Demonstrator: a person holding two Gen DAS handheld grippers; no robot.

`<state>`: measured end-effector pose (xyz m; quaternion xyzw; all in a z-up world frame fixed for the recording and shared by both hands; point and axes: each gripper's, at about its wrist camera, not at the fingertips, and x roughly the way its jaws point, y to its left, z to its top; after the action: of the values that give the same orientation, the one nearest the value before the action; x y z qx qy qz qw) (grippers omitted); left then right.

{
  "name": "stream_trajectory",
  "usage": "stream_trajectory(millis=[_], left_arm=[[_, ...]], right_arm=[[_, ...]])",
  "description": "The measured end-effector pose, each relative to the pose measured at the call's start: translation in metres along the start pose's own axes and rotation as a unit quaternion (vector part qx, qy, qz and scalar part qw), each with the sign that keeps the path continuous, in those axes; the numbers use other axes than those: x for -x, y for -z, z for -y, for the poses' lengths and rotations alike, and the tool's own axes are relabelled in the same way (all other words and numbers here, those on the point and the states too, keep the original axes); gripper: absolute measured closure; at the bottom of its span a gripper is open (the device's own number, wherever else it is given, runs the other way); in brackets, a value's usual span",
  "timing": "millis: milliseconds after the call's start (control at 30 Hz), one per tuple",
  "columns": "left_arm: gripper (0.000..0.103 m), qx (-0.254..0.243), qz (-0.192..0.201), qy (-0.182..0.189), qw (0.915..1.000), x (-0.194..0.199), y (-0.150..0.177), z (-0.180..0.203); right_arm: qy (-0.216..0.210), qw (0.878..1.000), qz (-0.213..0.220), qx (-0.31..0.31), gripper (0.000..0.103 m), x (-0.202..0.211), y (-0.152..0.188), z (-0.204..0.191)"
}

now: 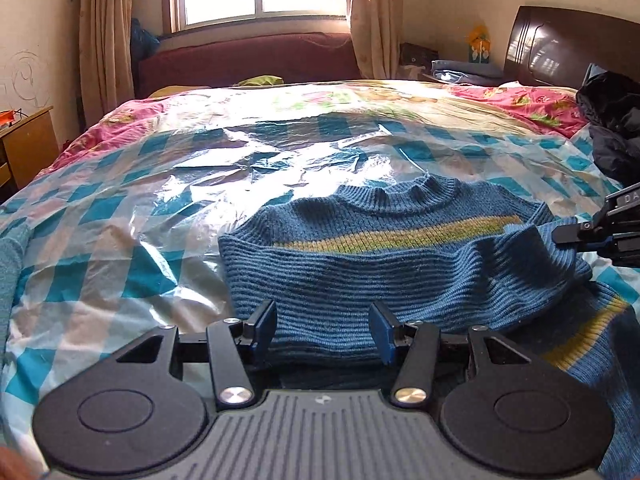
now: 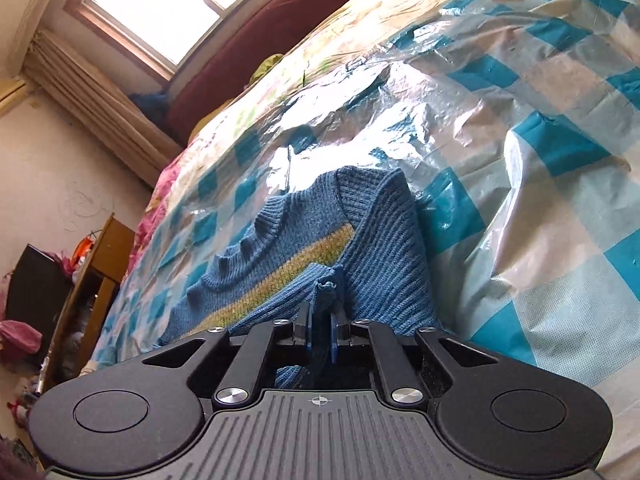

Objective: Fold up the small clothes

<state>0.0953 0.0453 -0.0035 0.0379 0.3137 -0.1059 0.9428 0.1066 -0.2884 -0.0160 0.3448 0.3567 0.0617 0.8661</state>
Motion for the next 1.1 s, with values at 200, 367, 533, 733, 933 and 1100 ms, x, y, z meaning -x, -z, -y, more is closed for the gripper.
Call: stream_trajectory(millis=[200, 367, 533, 733, 933, 1100], left_arm=[[0.048, 0.024, -0.009, -0.031, 0.9992, -0.02, -0.008, -0.008], [0.048, 0.017, -0.046, -0.052, 0.9975, -0.031, 0.014, -0.009], [0.048, 0.004, -0.043, -0.049, 0.9979, -0.021, 0.013, -0.009], [0.048, 0.008, -0.035, -0.043, 0.9984, -0.017, 0.006, -0.008], [0.048, 0.026, -0.01, -0.045, 0.9986, -0.006, -0.003, -0.016], [0.048, 0.016, -0.05, -0.046, 0.9976, -0.023, 0.012, -0.013]], right_arm=[[-0.011, 0.997, 0.078, 0.025, 0.095, 0.029, -0.009, -0.013], [0.067, 0.997, 0.013, 0.023, 0.091, 0.006, 0.012, 0.012], [0.036, 0.999, 0.005, -0.002, 0.088, 0.014, 0.008, 0.016], [0.001, 1.0, -0.009, -0.002, 0.094, 0.005, -0.014, -0.009], [-0.114, 0.99, 0.07, 0.04, 0.094, 0.037, -0.04, -0.061], [0.014, 0.999, 0.029, 0.037, 0.094, 0.019, -0.014, -0.013]])
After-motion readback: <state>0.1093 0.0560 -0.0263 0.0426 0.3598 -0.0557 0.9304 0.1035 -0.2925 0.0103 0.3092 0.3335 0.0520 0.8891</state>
